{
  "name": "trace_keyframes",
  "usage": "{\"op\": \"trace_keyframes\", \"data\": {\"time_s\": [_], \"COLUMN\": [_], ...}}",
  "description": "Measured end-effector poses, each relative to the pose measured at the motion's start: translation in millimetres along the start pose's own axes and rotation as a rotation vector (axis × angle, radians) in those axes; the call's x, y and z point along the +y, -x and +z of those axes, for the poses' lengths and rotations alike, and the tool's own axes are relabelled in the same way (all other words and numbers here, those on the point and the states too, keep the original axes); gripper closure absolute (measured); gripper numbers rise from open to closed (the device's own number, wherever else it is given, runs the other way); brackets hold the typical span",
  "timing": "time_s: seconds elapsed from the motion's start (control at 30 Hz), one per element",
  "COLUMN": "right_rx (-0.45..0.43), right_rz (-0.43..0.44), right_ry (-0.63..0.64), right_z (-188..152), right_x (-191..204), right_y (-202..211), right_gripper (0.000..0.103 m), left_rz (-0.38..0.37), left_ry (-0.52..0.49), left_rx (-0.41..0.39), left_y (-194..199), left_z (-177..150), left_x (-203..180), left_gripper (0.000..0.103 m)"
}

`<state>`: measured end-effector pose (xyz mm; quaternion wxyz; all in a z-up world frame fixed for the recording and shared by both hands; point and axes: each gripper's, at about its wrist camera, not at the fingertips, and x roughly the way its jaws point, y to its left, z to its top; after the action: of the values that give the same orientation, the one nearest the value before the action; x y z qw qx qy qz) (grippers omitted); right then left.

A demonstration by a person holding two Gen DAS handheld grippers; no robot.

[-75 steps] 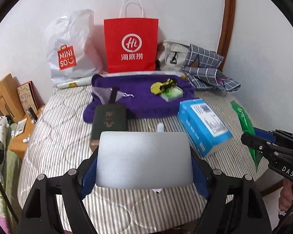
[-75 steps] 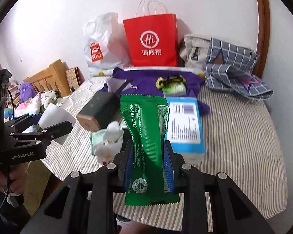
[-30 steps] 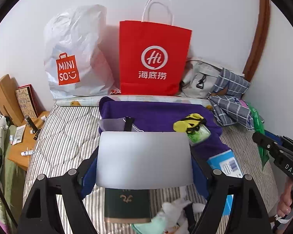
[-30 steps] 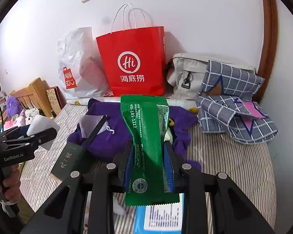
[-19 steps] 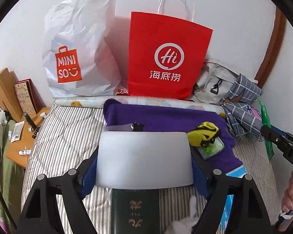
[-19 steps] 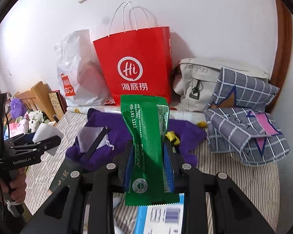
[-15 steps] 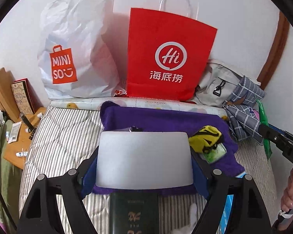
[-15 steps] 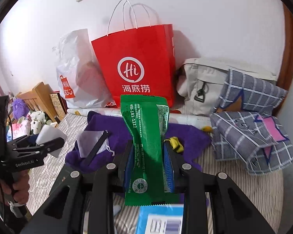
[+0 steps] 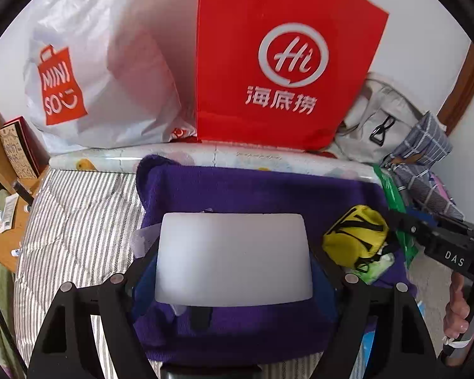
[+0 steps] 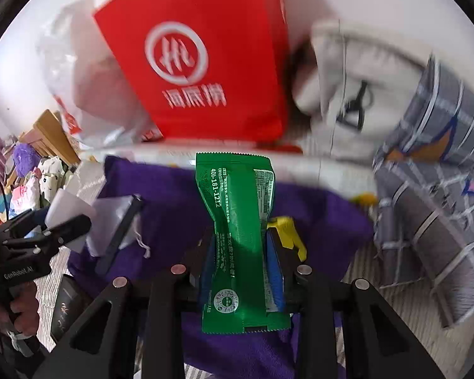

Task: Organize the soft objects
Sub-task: 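Release the green packet with right tool while left tool releases foam block on towel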

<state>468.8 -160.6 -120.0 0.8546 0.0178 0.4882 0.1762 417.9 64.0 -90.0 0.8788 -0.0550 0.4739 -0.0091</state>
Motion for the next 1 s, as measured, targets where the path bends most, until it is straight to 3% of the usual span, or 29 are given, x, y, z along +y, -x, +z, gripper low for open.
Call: {"op": "trace_keyframes", "data": {"time_s": [0.13,0.4,0.5,0.57,0.63,0.73,1.0], "right_rx": [0.058,0.088,0.087,0.076,0.059,0.037,-0.032], "right_rz": [-0.005,-0.034,-0.016,-0.005,-0.015,0.004,0.012], "right_ry": [-0.015,0.054,0.065,0.069,0.076,0.083,0.087], "right_z": [1.2,-4.6,-3.2,-2.6,-1.8,-1.5,-2.5], "right_x": [-9.0,-6.8,-5.1,-3.5,-1.3,2.1,16.2], "right_y": [-20.0,-28.7,-28.6,-26.4,-23.6,-17.4,-3.8], "right_gripper": [0.072,0.069,0.057,0.041,0.039,0.033,0.032], "left_rz": [0.001,-0.029,-0.052,-0.057,-0.066,-0.065,-0.082], "left_ry": [0.005,0.016,0.021,0.023,0.023,0.038,0.054], "left_rx": [0.026,0.092,0.089,0.095,0.084,0.07,0.077], "left_y": [-19.1,-54.2,-58.2,-60.4,-60.7,-62.7,-57.0], "left_z": [8.4,13.1,13.9,15.9,17.1,18.0,18.3], "left_x": [2.6,2.3,3.3,2.3,1.3,1.5,6.0], "left_gripper": [0.023,0.022,0.022,0.022,0.022,0.011,0.01]}}
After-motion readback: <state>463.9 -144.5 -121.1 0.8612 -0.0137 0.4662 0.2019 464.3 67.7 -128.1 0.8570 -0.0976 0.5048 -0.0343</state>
